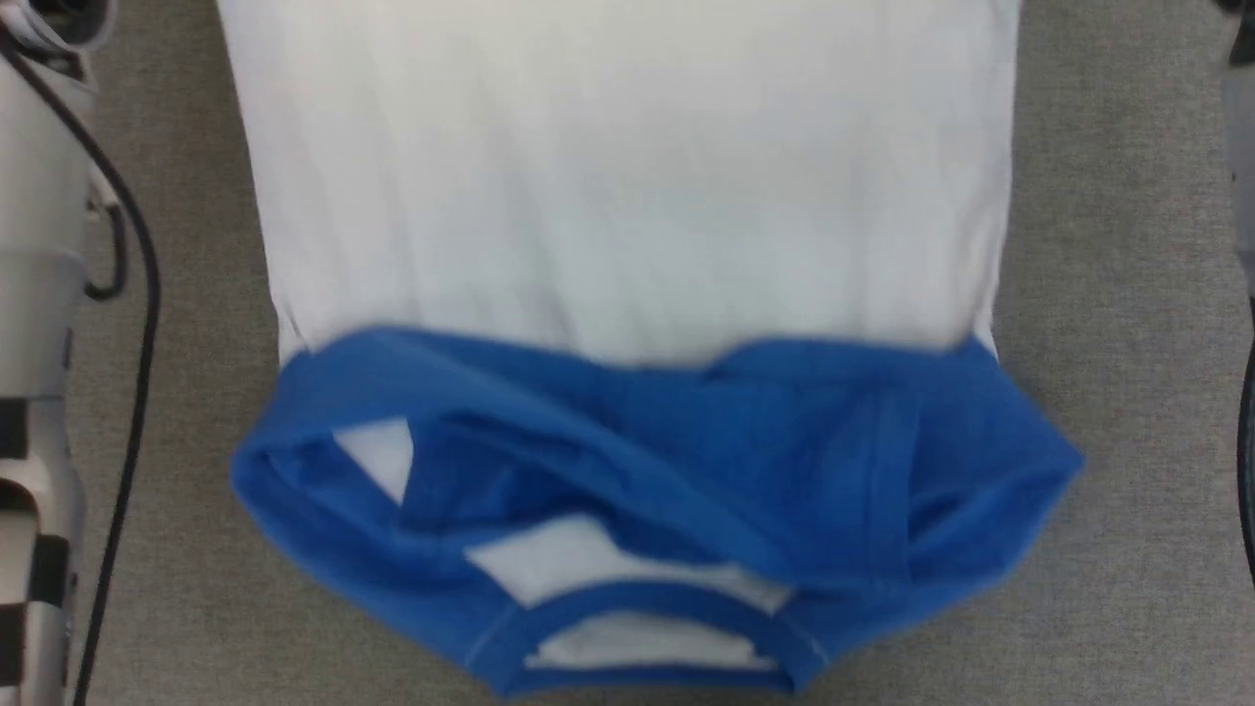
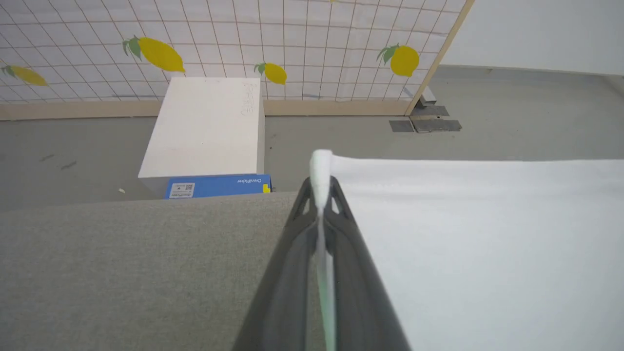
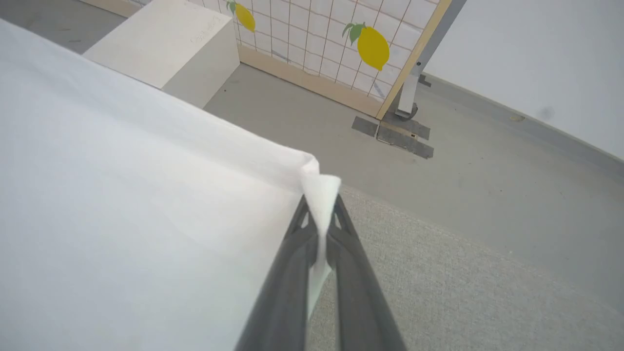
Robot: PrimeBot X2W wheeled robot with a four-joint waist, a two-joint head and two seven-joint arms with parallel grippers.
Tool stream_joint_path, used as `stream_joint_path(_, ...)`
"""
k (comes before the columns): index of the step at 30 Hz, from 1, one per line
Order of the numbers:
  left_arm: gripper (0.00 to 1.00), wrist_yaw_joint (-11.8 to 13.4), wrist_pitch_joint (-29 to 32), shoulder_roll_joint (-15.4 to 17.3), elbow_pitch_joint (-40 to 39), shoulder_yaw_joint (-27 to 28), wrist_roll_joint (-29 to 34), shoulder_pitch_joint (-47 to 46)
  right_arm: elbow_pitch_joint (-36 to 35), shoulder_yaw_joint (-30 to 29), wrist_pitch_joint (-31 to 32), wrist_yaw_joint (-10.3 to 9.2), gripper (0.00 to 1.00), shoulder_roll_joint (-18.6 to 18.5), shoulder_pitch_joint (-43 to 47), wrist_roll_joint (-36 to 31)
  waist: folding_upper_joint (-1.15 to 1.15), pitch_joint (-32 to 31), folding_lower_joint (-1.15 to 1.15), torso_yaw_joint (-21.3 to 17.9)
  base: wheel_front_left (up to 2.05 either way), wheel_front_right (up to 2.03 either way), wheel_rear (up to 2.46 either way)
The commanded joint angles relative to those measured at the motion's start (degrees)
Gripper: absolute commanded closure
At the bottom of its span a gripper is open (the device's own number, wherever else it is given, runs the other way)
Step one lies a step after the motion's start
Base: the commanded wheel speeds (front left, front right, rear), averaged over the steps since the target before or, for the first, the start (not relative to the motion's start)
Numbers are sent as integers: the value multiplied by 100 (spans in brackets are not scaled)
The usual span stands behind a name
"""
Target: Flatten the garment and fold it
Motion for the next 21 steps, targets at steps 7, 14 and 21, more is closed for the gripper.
stream_joint_path(7, 100, -4, -915, 63, 145, 101, 227, -390, 289, -183, -816, -11, 100, 127, -534, -392, 0, -162, 0, 111, 0, 0, 0)
stream_joint_path(14, 100, -383, -1575, -18, 240, -150, 164, 353, 675, -26, -1419, -11, 100, 99, 112, -153, 0, -932, 0, 230, 0, 0, 0)
stream_joint_path(21, 100, -492, -2097, 31, -251, -418, 32, 1818, 716, 96, -1796, -11, 100, -9, 1318, 428, 0, -1885, 0, 304, 0, 0, 0)
